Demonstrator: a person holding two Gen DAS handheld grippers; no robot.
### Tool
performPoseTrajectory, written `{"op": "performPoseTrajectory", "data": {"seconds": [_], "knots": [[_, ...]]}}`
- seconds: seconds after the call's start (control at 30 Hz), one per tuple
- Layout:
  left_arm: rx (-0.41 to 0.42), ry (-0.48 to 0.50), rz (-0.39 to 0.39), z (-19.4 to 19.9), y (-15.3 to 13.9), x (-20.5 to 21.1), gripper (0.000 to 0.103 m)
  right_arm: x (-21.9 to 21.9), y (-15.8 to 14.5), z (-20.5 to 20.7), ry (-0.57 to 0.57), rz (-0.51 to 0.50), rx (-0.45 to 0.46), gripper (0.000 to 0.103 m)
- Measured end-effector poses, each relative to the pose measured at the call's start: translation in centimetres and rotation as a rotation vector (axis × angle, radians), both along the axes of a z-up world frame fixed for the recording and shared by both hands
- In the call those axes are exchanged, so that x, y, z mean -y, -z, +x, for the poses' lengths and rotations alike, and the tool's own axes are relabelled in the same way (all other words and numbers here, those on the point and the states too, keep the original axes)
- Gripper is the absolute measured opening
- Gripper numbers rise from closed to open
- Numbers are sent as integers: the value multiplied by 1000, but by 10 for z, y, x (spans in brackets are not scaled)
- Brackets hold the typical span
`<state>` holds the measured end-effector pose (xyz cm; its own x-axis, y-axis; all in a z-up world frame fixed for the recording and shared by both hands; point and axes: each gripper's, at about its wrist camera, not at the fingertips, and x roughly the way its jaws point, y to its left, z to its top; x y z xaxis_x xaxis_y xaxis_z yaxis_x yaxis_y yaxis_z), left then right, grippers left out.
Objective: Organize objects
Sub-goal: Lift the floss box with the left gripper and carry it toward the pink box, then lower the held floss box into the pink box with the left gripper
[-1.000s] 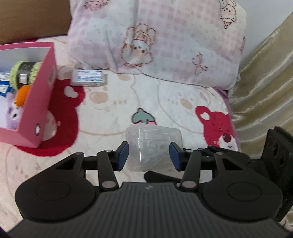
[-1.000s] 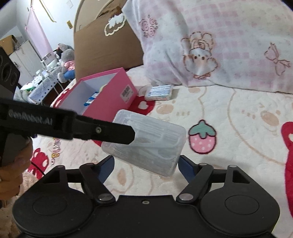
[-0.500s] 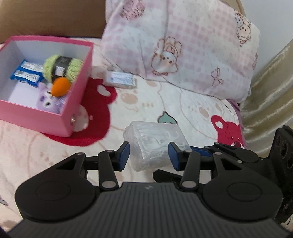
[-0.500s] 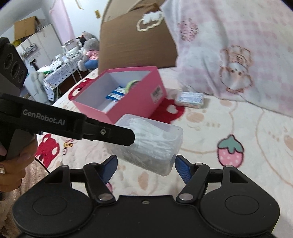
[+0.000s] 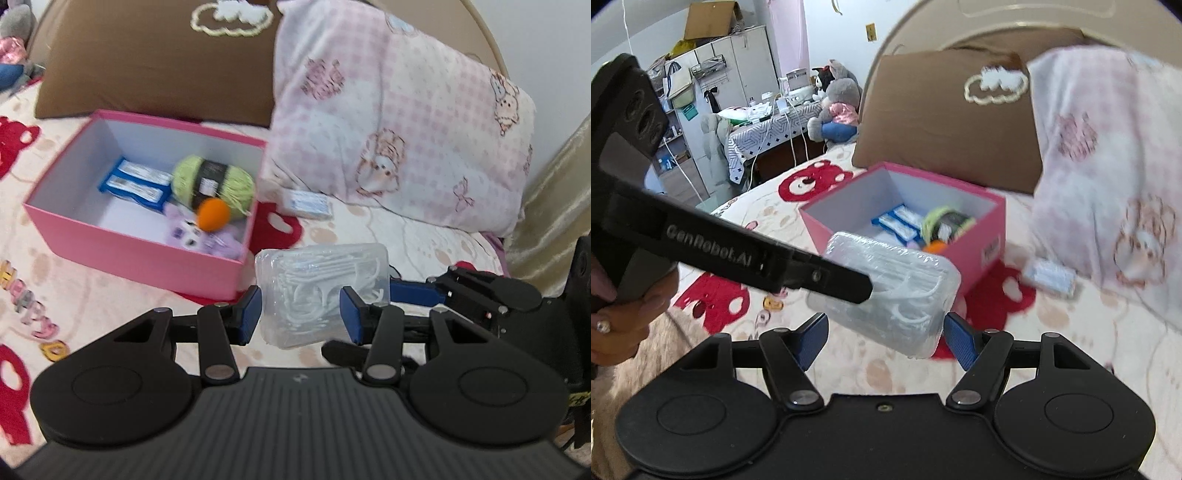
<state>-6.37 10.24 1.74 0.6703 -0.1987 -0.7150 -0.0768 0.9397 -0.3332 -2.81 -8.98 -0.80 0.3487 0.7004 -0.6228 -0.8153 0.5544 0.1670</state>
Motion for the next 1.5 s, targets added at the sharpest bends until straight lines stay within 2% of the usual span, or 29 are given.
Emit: {"op": "performPoseTrajectory", "data": {"seconds": [0.17,0.3,0.4,0.53,0.63,0.7,0.8,0.93,1.03,1.13,1.37,1.5], "knots": [[36,-45,18,-5,-13,-28,45,-37,-17,-4,-9,-8,97,71],[64,-79,19,1,-20,-48,45,-62,-27,7,-22,-23,115,68],[78,-98,10,12,-23,-66,45,-83,-33,17,-42,-67,164,64],[78,-145,-37,37,-24,-102,45,-113,-41,44,-68,-102,156,59],[78,-169,-42,57,-24,-123,45,-136,-45,70,-71,-105,128,58],[59,-186,-51,70,-21,-138,46,-147,-42,84,-75,-93,99,56],[23,-196,-90,89,-4,-162,46,-163,-29,95,-79,-84,110,56],[-12,-208,-69,111,24,-178,46,-181,-4,119,-31,-65,-16,56],[-15,-256,-86,120,40,-188,46,-190,12,132,-14,-71,-82,56],[-26,-252,-82,125,56,-193,46,-197,24,142,-2,-84,-120,53],[-64,-225,-50,130,90,-208,45,-214,58,149,-15,-138,-249,47],[-113,-262,-38,133,109,-221,45,-231,74,143,-53,-179,-311,46]]}}
